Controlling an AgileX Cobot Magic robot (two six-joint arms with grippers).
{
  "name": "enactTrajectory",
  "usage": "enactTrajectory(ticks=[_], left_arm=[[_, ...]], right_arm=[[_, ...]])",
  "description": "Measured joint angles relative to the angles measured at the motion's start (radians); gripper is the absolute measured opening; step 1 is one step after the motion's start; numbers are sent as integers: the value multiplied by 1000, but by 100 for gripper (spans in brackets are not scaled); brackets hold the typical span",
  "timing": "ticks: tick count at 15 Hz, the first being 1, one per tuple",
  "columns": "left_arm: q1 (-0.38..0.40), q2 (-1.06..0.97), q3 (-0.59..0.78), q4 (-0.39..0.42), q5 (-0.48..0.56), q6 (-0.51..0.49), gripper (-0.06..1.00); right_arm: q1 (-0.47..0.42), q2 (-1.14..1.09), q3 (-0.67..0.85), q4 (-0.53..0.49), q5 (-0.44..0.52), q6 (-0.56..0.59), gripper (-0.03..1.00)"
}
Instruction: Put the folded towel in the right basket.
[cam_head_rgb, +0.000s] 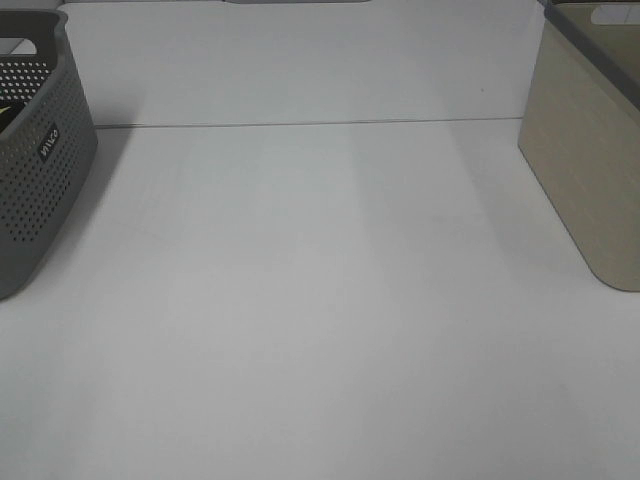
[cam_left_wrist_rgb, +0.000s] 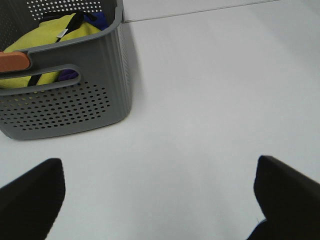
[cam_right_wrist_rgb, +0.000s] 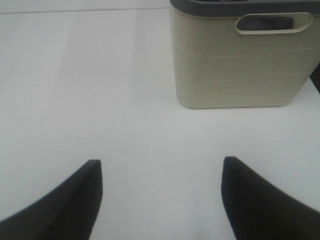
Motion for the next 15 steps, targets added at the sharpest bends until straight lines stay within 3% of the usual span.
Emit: enactTrajectory(ticks=[15], left_arm=[[0,0,0,0,0,0,98]], right_arm=[[0,0,0,0,0,1,65]])
